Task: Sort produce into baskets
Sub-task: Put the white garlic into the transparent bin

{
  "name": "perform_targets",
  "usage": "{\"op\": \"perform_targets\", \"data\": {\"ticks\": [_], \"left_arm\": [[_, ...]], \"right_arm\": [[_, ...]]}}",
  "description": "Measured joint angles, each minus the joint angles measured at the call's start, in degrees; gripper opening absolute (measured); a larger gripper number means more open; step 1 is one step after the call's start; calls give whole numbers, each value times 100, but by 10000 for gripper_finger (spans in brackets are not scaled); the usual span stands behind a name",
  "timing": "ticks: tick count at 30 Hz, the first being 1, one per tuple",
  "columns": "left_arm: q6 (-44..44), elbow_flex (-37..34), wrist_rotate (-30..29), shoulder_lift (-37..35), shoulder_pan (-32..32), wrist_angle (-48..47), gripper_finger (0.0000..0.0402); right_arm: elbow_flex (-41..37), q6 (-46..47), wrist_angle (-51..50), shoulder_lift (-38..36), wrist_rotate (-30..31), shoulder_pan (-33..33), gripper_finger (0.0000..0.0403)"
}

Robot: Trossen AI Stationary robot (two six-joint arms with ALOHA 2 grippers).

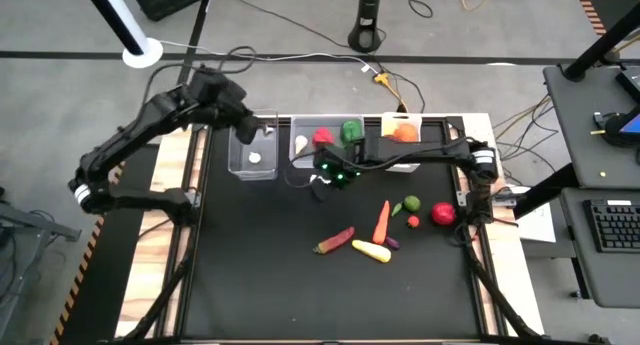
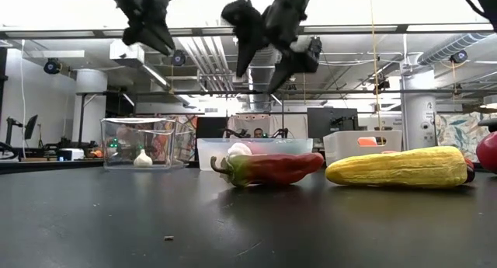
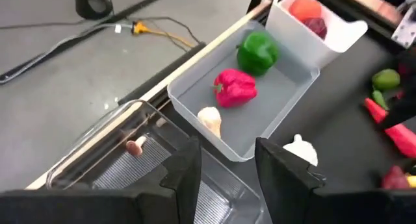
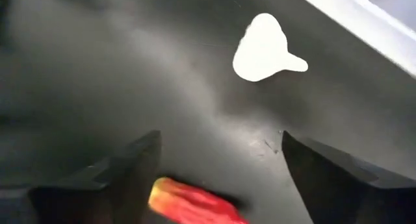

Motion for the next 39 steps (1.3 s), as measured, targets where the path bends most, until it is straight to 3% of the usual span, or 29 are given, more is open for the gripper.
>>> {"op": "perform_targets", "data": {"ticks": [7,28,33,39], "left_arm": [[-242,-55,-234,-619,-210,37,127],[-42,-64,-345,-815,-208,48,127],[-23,-66,-342,-813,-208,49,127],[-13,-66,-341,-817,-208,49,127]], "right_arm": [[-4,208,267,694,267,-24,358],[-4,353,1024,1569,1068,-269,361],[-4,285,1210,1731,1061,-273,344],[-2,313,1234,1758,859,-272,292]]}}
